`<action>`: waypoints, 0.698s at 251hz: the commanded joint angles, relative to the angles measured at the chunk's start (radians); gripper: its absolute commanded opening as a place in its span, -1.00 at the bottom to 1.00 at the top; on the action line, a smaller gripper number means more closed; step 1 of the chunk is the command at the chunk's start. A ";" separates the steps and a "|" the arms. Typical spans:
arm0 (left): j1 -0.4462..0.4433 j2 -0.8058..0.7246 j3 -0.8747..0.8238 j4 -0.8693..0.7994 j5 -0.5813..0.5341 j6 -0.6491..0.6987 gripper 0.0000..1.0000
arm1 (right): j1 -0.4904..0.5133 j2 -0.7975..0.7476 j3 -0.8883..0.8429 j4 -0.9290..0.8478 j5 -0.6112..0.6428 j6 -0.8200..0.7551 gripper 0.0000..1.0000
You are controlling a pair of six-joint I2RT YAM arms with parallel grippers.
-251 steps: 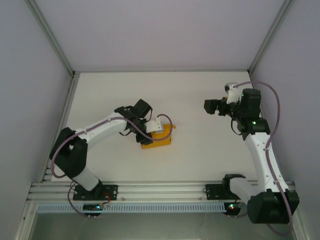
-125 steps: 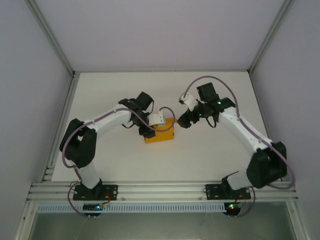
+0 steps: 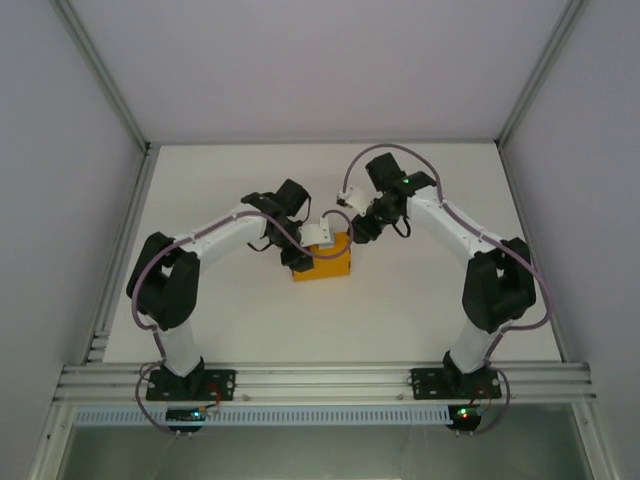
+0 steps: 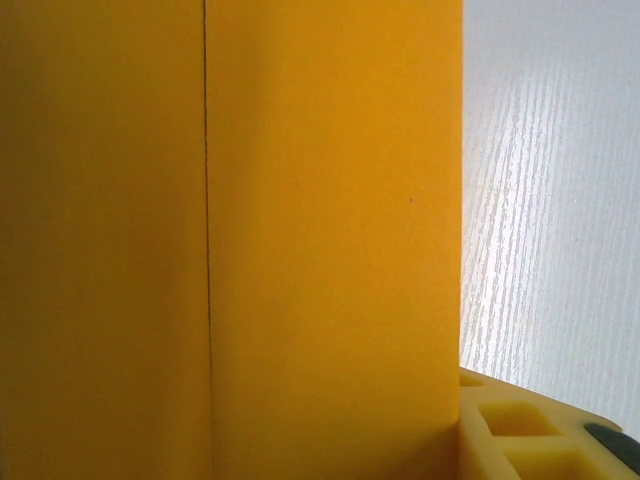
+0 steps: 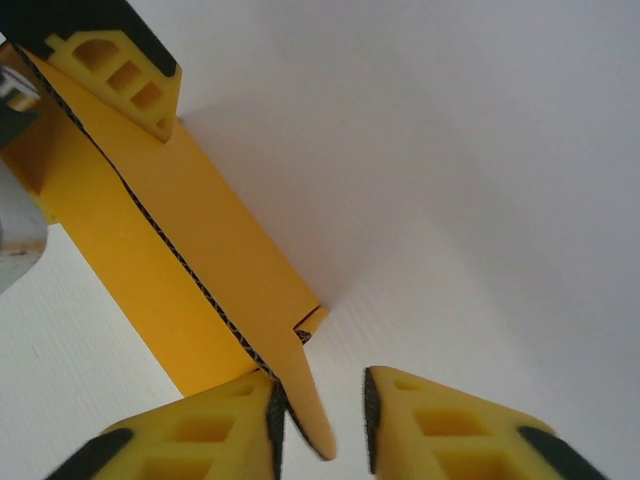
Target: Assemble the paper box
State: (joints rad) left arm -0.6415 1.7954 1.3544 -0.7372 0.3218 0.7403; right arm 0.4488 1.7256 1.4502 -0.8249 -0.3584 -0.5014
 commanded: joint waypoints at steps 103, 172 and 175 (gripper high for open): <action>0.006 0.015 0.007 0.039 -0.033 -0.081 -0.14 | 0.043 -0.056 -0.099 0.141 -0.033 0.450 -1.00; 0.003 0.035 0.008 0.068 -0.040 -0.125 -0.13 | 0.097 -0.199 -0.433 0.590 0.126 0.870 -1.00; 0.004 0.035 0.009 0.067 -0.040 -0.127 -0.13 | 0.097 -0.199 -0.440 0.596 0.123 0.877 -1.00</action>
State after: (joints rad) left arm -0.6395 1.7954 1.3552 -0.7216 0.3099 0.6445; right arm 0.5213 1.5352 1.1202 -0.4080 -0.2607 0.1440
